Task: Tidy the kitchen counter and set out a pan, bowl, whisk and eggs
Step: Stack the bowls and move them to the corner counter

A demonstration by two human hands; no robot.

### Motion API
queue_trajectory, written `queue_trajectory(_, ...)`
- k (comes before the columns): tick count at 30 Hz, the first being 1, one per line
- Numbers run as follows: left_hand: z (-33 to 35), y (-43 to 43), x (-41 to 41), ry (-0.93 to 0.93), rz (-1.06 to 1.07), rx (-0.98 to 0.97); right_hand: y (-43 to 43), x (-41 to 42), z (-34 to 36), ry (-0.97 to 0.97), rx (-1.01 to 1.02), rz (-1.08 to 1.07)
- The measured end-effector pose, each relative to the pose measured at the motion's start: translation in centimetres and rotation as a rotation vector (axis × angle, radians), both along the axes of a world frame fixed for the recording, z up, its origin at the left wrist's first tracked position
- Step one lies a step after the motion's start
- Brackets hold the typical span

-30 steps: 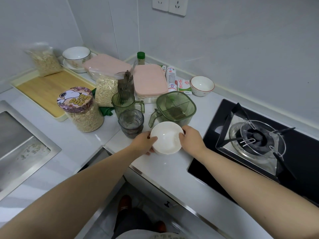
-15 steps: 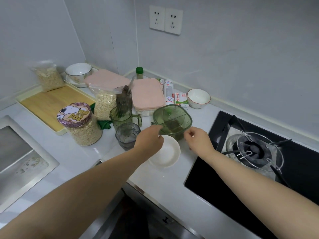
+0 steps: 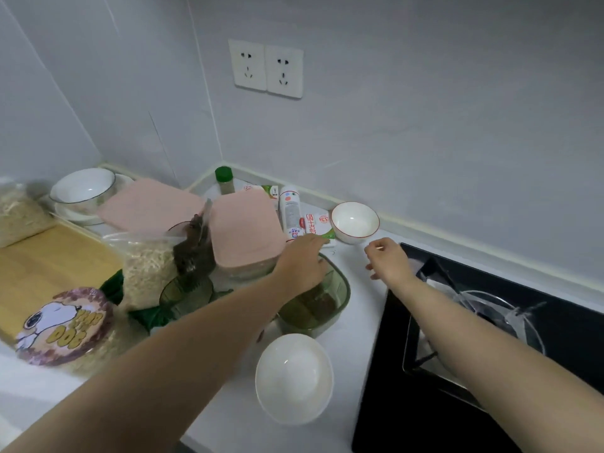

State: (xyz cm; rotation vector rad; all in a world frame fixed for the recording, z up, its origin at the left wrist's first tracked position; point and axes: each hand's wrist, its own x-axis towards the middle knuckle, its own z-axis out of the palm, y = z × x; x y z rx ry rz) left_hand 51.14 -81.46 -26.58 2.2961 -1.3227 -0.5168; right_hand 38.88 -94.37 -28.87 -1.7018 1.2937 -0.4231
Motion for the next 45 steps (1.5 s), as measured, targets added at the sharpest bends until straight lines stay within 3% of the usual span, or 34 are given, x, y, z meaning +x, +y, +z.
queue_trajectory(3, -0.3, -3.6, 1.0, 0.192, 0.067, 0.018, -1.9, 1.3, -1.1, 0.071, 0.106, -0.060)
queue_trajectory(8, -1.1, -9.6, 3.4, 0.434, 0.114, -0.008, -6.2, 3.6, -3.0, -0.001, 0.225, -0.181)
queue_trajectory(16, -3.6, -13.8, 4.8, 0.462, 0.156, 0.098, -8.8, 5.6, -3.9, -0.054, 0.318, -0.203)
queue_trajectory(22, -3.7, -14.1, 4.7, 0.581, 0.218, 0.016, -8.8, 5.8, -4.3, 0.015, 0.192, -0.199)
queue_trajectory(35, 0.6, -9.6, 2.5, 0.759, 0.330, -0.127, -4.7, 2.6, 2.2, -0.202, 0.115, -0.199)
queue_trajectory(45, 4.2, -2.8, 0.8, 0.689, 0.363, -0.207, 1.6, -0.1, 6.2, -0.244, 0.083, -0.083)
